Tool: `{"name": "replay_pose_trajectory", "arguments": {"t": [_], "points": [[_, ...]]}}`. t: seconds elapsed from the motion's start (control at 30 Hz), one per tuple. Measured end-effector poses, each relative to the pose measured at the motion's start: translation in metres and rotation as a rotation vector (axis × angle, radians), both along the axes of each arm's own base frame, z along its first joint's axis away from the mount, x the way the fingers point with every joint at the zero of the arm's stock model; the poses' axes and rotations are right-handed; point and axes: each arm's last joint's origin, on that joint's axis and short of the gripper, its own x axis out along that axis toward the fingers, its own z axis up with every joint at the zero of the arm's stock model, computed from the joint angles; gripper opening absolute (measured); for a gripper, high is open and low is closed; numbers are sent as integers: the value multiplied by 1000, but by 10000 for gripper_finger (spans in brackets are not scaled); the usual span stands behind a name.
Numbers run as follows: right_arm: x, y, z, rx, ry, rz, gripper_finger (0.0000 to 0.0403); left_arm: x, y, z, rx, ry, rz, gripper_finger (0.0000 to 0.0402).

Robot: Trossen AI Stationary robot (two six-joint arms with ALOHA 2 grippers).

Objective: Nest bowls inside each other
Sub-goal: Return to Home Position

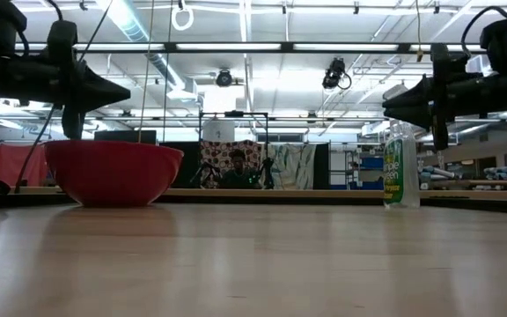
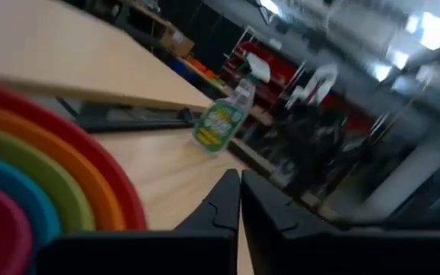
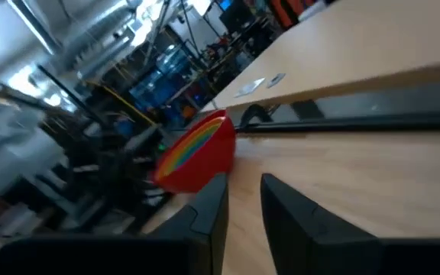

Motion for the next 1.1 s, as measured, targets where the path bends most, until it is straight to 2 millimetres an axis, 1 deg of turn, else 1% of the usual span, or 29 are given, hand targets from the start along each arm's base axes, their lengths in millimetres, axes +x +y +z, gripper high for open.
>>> {"name": "replay_pose_trajectory", "arguments": {"t": [0.1, 0.27, 0.33, 0.4, 0.47, 0.53, 0.6, 0.67, 0.73, 0.87, 0.9, 0.93, 1.0, 1.1], "points": [[0, -1, 0, -135, 76, -13, 87, 0, 0, -2, 146, 98, 5, 18], [0, -1, 0, -457, 260, -16, 87, 2, -1, -4, 371, 216, -33, 18], [0, -1, -1, -534, 311, -15, 87, 3, -2, -5, 450, 246, -81, 18], [0, -1, 0, -568, 313, -21, 87, 4, -5, -2, 542, 230, -149, 18], [0, -1, 3, -580, 294, -38, 87, 4, -7, 2, 627, 186, -219, 18], [0, -1, 5, -579, 266, -51, 87, 4, -10, 4, 672, 151, -287, 18], [-1, -1, 10, -598, 220, -47, 87, 4, -11, 3, 677, 138, -346, 18], [0, 2, 14, -632, 162, 22, 87, 5, -13, 1, 655, 140, -419, 18], [2, 8, 15, -658, 96, 195, 87, 4, -15, 1, 661, 117, -494, 18], [5, 26, 15, -679, -32, 666, 87, 4, -17, 2, 637, 85, -552, 18], [5, 29, 16, -657, -63, 729, 87, 4, -17, 1, 627, 84, -554, 18], [6, 32, 17, -618, -81, 755, 87, 4, -17, 2, 619, 81, -557, 18], [8, 34, 18, -526, -95, 698, 87, 4, -19, 3, 614, 66, -570, 18], [11, 35, 21, -401, -111, 485, 87, 4, -22, 6, 624, 32, -567, 18]]}}
